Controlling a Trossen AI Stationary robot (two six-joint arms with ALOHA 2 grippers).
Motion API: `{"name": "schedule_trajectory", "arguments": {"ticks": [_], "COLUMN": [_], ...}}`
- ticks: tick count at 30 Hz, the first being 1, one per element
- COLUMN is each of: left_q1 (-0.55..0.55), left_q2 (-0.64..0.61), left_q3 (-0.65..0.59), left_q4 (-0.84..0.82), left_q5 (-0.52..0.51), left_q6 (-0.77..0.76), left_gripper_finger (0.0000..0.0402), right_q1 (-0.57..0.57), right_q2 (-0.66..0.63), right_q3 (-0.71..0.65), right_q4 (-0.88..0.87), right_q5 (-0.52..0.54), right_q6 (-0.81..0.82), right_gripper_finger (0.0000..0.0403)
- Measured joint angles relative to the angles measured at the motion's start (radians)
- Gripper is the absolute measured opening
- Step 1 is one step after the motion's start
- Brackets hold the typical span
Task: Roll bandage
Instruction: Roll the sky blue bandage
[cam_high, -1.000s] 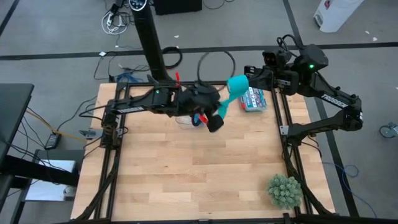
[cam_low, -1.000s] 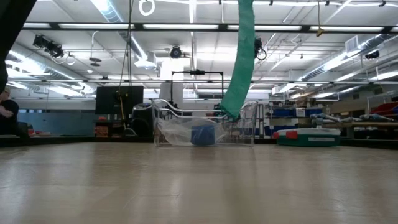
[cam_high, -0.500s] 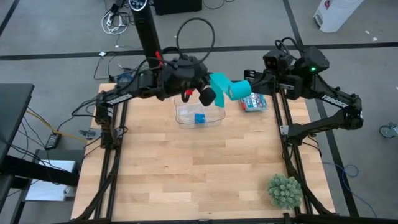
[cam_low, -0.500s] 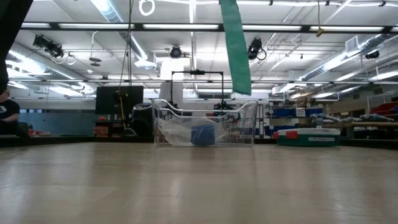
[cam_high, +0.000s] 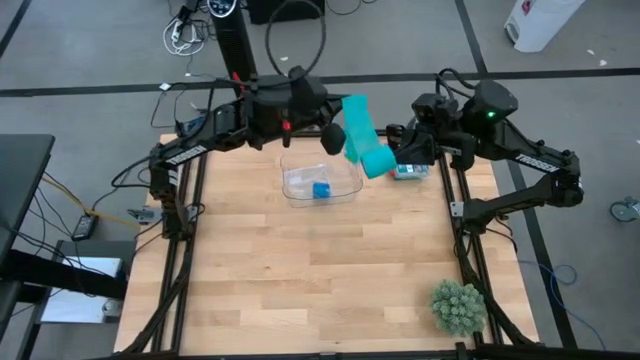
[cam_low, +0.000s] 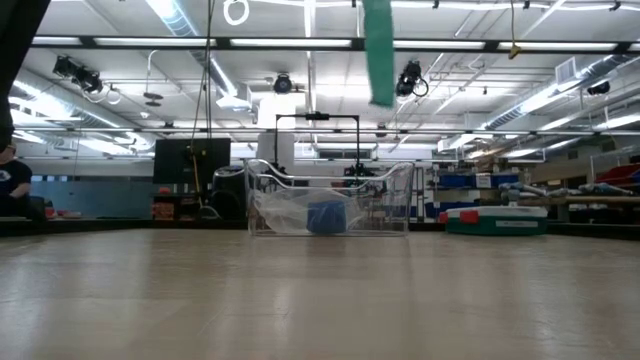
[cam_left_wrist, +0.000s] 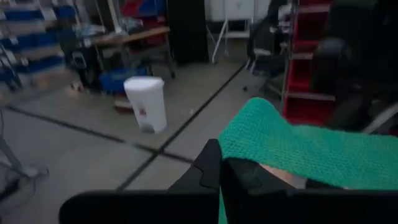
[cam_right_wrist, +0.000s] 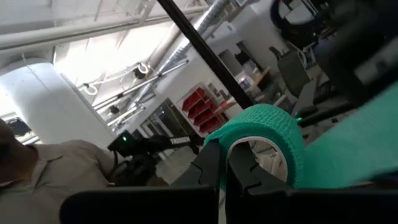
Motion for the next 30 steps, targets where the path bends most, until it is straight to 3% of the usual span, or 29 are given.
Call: {"name": "schedule_trajectory", "arguments": {"ticks": [12,25,30], "left_q1": [-0.008,-0.107,-0.151], "left_q2": [-0.038,-0.046,-0.046], "left_q3": [0.000,0.000,0.000], "left_q4": [0.054,0.115,0.120], "left_q5": [0.046,0.050,0.005], "left_q6": [0.065,0.351,0.433], "left_gripper_finger": [0.0005,0.0005,0.0006], "right_q1": [-0.051,-0.122,-0.156], "right_q2": [0.021,0.054,0.059], "right_q3": [0.000,0.000,0.000], "right_q4": [-0.092,-0.186,-0.184], "right_q5": [-0.017,-0.002,0.014], "right_q6": [-0.043,-0.034,-0.035], "right_gripper_finger": [0.0000,0.0000,0.0000]}}
